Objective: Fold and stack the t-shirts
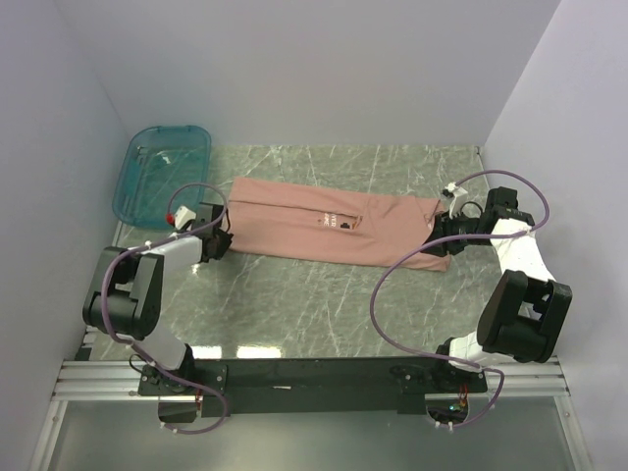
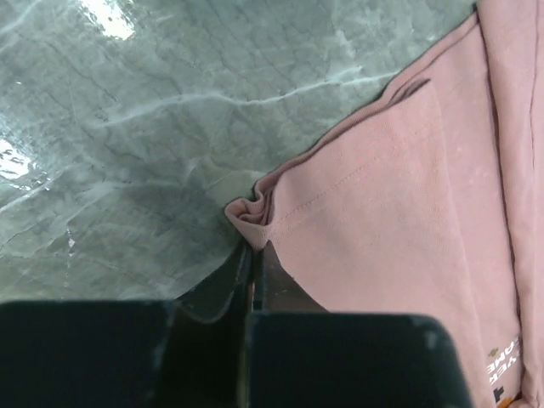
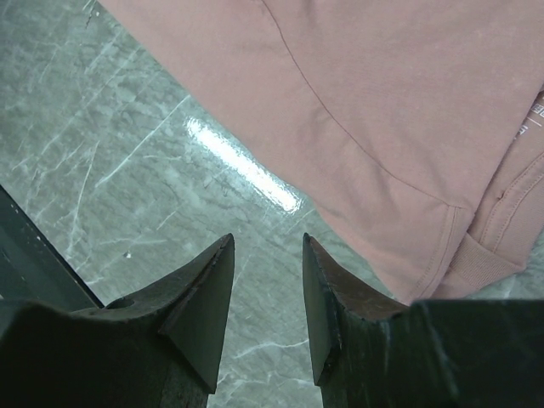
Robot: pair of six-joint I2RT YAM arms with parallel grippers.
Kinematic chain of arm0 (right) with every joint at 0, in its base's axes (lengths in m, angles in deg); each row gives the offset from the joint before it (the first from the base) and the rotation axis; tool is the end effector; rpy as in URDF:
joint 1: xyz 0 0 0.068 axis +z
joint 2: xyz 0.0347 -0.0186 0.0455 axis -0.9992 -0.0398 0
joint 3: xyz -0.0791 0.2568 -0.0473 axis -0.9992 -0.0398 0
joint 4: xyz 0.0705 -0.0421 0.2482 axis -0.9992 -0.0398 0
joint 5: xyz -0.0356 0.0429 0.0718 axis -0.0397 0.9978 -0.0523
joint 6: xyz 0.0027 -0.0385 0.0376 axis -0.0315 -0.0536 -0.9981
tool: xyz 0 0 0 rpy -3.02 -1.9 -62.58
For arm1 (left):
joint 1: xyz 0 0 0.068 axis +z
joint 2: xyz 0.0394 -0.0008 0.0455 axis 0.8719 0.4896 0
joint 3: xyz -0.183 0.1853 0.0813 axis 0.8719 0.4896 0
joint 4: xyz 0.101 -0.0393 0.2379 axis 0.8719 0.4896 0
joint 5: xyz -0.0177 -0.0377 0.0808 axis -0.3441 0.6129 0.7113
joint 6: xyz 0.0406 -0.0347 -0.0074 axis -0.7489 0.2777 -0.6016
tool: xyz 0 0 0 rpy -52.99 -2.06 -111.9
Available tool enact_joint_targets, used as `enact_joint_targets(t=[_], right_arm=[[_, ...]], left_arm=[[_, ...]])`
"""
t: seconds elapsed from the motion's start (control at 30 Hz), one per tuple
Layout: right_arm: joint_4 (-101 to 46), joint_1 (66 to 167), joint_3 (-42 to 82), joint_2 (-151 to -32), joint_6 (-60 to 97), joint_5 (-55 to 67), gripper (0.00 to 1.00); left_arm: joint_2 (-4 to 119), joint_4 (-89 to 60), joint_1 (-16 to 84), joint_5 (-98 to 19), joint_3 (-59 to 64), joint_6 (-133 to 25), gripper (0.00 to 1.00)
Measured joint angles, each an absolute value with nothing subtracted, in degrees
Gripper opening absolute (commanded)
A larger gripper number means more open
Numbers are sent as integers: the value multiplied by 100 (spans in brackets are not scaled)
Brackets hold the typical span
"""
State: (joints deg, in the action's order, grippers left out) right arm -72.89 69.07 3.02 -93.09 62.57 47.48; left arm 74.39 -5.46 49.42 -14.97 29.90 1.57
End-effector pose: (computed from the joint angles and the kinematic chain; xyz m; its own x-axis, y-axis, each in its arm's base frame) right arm 0.2627 -0.0602 0.2389 -0.6835 -0.1867 -0.7057 -0.5716 0.7382 0.3583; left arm 0.3000 -0.0496 0.1497 -0.3352 -0.8353 -0.4358 -0.7216 0.5250 -0.4512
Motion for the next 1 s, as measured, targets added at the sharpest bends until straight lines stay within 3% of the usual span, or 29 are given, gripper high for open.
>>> enact_joint_targets(t=[0.2, 0.47, 0.53, 0.57, 0.6, 0.63, 0.7, 0.73, 0.87, 1.0], right_arm=[[-7297, 6893, 302, -9307, 6277, 4770, 45], [-7352, 6893, 302, -9298, 6343, 4838, 45], [-7380, 6893, 302, -9285, 6365, 4864, 45], [-7396, 6893, 304, -9280, 6369, 4873, 45], [-7415, 6893, 304, -9274, 6378, 4875, 45], [-7431, 6893, 304, -9267, 6382, 4877, 45], [-7452, 6893, 304, -9261, 6382, 4877, 45], [-7463, 6893, 304, -9256, 6384, 4877, 45], [-7468, 6893, 304, -9221, 6380, 4877, 45], [-7468, 6893, 304, -9217, 6380, 4877, 45]], left_arm=[[6716, -493, 4940, -1604, 3661, 142, 0], [3923, 368, 4854, -2094, 5538, 704, 3], [3252, 602, 4690, -2297, 5849, 911, 16], [2906, 704, 4596, -2415, 5991, 979, 40], [2583, 800, 4531, -2568, 6104, 1034, 51], [2222, 888, 4472, -2695, 6190, 1104, 75], [1525, 1148, 4430, -2916, 6264, 1141, 95], [1123, 1262, 4419, -2988, 6264, 1141, 100], [-121, 1692, 4408, -3088, 5956, 1010, 100], [98, 1679, 4408, -3145, 5390, 559, 99]])
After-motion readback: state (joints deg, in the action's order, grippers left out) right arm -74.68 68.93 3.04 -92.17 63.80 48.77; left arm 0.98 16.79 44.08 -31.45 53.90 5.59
